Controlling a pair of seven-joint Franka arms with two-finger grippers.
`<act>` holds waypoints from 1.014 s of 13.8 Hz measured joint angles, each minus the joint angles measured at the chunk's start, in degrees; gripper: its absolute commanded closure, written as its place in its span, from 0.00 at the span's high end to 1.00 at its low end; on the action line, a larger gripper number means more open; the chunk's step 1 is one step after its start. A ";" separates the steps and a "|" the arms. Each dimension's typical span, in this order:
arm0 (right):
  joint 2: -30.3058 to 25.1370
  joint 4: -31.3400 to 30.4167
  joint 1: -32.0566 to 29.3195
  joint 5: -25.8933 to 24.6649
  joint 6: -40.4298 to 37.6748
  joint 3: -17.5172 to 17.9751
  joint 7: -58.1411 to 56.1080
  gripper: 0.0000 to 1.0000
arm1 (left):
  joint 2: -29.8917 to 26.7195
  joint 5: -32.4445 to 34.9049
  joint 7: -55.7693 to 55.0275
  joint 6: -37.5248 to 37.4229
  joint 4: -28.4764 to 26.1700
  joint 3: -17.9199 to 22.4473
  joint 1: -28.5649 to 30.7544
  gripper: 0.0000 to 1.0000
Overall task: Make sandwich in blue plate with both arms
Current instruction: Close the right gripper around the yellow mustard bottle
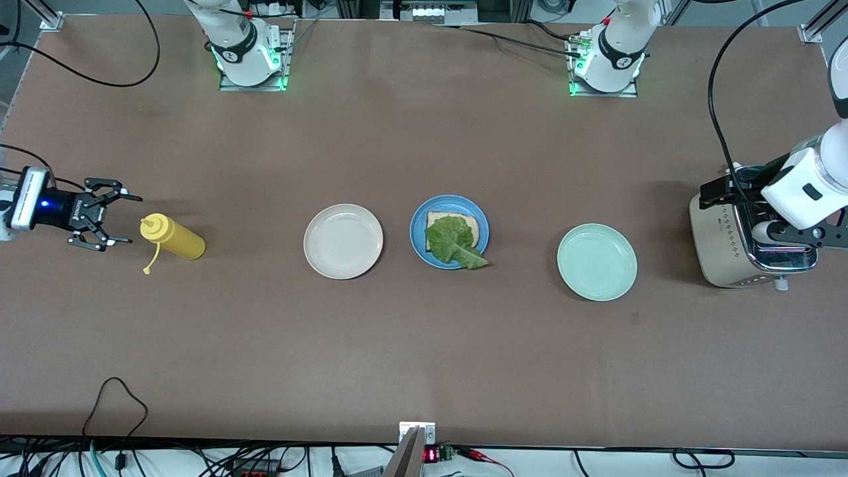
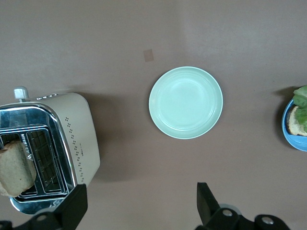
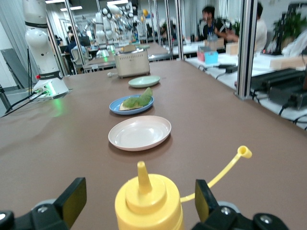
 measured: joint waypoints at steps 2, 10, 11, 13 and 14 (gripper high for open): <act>3.68 0.23 -0.05 0.87 0.01 0.04 -4.17 1.00 | 0.00 0.00 0.00 0.00 0.03 0.00 0.00 1.00; 14.59 5.13 0.10 1.18 -0.01 0.77 -10.41 1.00 | 0.00 -0.95 0.00 -1.78 0.07 0.02 0.01 1.00; 15.37 5.39 0.31 1.54 -0.02 1.02 -10.61 1.00 | 0.00 -0.98 0.00 -1.83 0.07 0.02 0.01 1.00; 16.55 5.53 1.26 3.31 -0.02 1.29 -11.63 1.00 | 0.00 -1.03 0.00 -1.87 0.07 0.03 0.02 1.00; 16.94 5.59 1.86 3.65 -0.02 1.30 -11.90 0.94 | 0.00 -1.03 0.00 -1.90 0.07 0.03 0.02 1.00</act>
